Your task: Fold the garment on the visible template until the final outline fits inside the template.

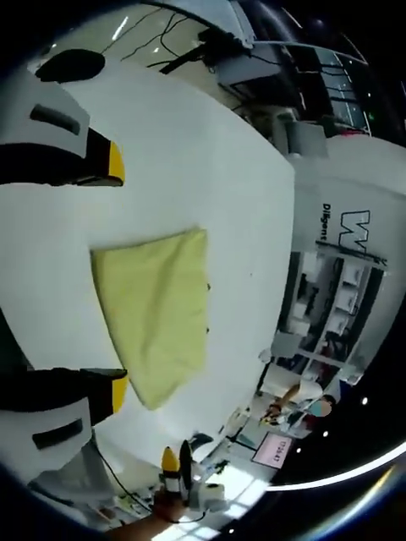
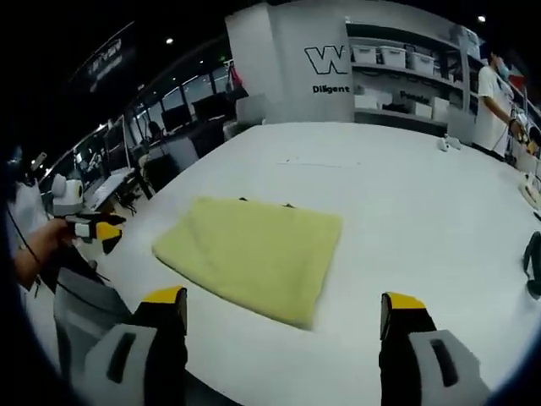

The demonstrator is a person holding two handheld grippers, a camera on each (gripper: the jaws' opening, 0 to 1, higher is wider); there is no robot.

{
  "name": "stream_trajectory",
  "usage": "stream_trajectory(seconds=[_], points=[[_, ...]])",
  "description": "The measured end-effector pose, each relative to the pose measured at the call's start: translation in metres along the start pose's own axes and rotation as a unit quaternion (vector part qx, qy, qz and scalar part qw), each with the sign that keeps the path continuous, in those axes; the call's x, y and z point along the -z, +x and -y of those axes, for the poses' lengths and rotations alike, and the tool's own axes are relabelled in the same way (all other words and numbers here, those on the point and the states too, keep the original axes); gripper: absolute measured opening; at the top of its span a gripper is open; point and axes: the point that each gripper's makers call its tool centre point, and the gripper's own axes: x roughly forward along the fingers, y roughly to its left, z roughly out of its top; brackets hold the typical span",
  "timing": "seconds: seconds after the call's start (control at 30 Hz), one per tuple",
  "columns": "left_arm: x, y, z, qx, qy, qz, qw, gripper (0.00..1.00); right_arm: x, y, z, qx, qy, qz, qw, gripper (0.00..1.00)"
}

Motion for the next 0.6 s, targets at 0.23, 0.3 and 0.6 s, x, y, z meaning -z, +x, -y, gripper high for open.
stream_trajectory(seconds=[0.23,0.3,0.6], points=[[0.001,-0.009,0.011,0.006,-0.006,0.015,0.9998,0.98,0.004,-0.006,-0.009,-0.003,0.001,-0.003,1.0,0.99],[0.001,-0.011,0.011,0.005,-0.002,0.018,0.9998,0.99,0.005,-0.007,-0.009,-0.002,0.0,-0.003,1.0,0.99],[0.001,-0.016,0.011,0.001,0.011,0.011,0.9999,0.99,0.009,-0.013,-0.011,-0.005,-0.004,-0.001,1.0,0.99]])
